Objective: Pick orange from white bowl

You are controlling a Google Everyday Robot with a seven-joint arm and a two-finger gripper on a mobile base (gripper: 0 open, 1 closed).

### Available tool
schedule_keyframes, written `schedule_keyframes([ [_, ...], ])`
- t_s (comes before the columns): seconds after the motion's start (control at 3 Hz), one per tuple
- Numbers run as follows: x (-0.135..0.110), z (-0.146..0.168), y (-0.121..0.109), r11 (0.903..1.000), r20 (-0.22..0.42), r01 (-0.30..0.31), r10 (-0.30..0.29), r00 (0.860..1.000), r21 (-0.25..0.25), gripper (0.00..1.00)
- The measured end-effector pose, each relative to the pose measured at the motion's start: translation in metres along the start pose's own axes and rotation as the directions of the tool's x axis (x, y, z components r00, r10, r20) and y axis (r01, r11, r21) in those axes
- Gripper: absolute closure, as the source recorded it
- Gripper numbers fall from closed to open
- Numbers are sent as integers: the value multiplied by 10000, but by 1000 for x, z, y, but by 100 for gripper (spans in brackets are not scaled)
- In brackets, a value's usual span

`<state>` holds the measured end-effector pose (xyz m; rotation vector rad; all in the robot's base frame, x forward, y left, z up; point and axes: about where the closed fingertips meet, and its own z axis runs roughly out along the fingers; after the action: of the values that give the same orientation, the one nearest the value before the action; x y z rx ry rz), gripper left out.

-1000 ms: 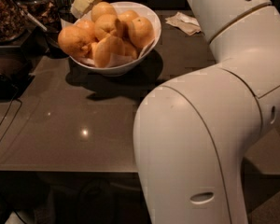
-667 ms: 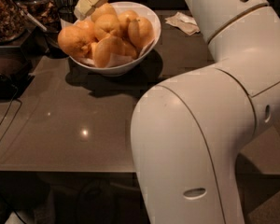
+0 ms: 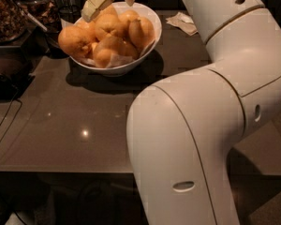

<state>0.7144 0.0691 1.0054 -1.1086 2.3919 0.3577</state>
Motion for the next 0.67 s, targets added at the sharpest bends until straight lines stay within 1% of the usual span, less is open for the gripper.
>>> schedule_keyframes([
  [0.67,-3,13,-3,10000,-250,-23,24,9997,21,20],
])
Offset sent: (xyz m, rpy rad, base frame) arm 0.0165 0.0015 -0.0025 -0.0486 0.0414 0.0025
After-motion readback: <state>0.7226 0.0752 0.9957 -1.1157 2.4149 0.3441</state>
